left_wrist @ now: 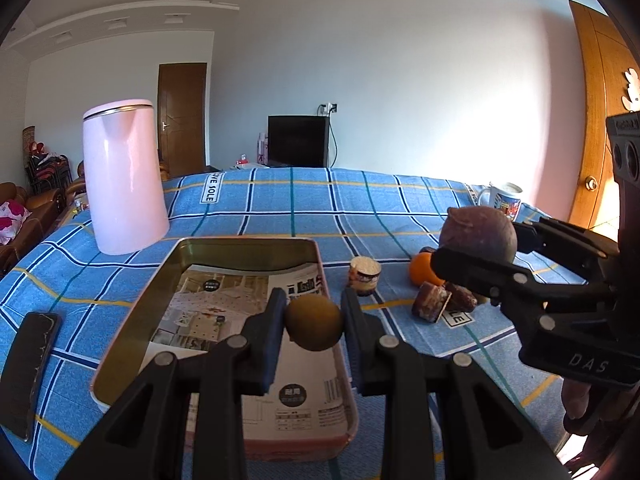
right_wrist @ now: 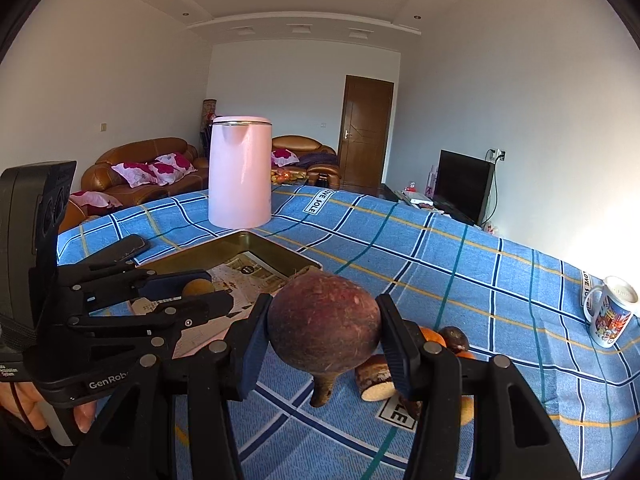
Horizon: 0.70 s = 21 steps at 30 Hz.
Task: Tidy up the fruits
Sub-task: 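Carry both items over the tin box and open both tools to drop them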
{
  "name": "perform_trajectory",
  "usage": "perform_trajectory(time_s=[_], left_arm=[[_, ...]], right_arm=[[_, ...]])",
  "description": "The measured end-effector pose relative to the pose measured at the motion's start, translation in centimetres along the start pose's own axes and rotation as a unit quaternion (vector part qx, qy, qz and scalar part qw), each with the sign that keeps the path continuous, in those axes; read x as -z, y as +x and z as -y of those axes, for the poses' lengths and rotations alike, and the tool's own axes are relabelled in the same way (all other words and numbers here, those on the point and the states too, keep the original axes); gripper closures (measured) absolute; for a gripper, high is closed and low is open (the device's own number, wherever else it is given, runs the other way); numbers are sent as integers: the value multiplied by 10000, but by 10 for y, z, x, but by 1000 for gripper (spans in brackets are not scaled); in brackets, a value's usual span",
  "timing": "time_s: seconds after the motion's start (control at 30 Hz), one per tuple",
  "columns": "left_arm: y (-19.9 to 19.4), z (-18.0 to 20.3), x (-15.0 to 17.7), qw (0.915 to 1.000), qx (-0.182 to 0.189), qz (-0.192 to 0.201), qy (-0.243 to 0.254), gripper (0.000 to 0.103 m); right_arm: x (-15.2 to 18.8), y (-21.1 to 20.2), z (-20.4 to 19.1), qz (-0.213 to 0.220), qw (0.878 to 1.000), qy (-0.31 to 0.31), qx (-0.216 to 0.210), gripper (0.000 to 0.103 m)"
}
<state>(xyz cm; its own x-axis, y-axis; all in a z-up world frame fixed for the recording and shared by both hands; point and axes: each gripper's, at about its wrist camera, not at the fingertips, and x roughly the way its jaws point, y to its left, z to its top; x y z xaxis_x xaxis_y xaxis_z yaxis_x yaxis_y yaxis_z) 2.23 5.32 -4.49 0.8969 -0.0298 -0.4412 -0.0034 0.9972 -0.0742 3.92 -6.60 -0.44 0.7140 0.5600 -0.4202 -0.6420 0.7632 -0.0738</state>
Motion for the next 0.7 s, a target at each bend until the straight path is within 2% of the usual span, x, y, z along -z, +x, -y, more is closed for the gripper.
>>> perform_trajectory(time_s=[0.3,0.7], left_arm=[[9,-40,-9,9993,-183,-40,-335,74],[24,-81,-11,9967,-490,-262,-590,74]], right_arm=[[-14,31,-21,-140,9994,-23,-314,50],[-19,86,-49,-622,9952,146,-744,50]])
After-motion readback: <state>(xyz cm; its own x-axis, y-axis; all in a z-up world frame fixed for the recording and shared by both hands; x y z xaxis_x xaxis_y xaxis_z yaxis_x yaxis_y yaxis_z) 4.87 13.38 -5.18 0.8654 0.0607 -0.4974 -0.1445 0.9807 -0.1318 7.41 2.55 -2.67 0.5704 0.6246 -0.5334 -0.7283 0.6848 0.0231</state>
